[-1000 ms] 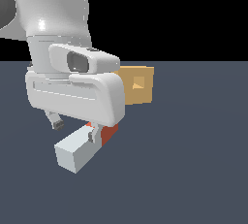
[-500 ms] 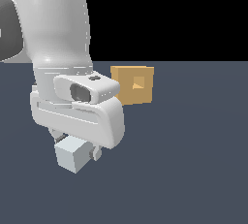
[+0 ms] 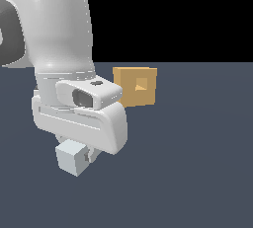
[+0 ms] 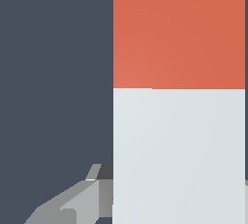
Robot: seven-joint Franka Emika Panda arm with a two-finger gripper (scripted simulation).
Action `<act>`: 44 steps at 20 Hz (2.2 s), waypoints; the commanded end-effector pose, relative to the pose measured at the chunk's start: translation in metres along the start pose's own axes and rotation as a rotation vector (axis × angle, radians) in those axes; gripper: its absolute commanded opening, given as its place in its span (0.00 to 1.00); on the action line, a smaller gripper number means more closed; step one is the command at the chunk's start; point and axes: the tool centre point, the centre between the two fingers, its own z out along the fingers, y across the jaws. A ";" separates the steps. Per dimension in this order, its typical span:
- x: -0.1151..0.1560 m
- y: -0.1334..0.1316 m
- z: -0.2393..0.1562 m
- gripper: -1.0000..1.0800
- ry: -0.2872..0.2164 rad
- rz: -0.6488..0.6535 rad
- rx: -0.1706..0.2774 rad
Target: Insert the peg into the horizontal hole in a box.
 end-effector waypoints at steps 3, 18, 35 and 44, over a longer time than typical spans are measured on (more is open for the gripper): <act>0.000 0.000 0.001 0.00 0.000 0.000 0.001; 0.036 0.029 -0.013 0.00 -0.002 -0.118 0.000; 0.166 0.088 -0.051 0.00 -0.002 -0.477 0.000; 0.230 0.098 -0.068 0.00 -0.001 -0.639 0.000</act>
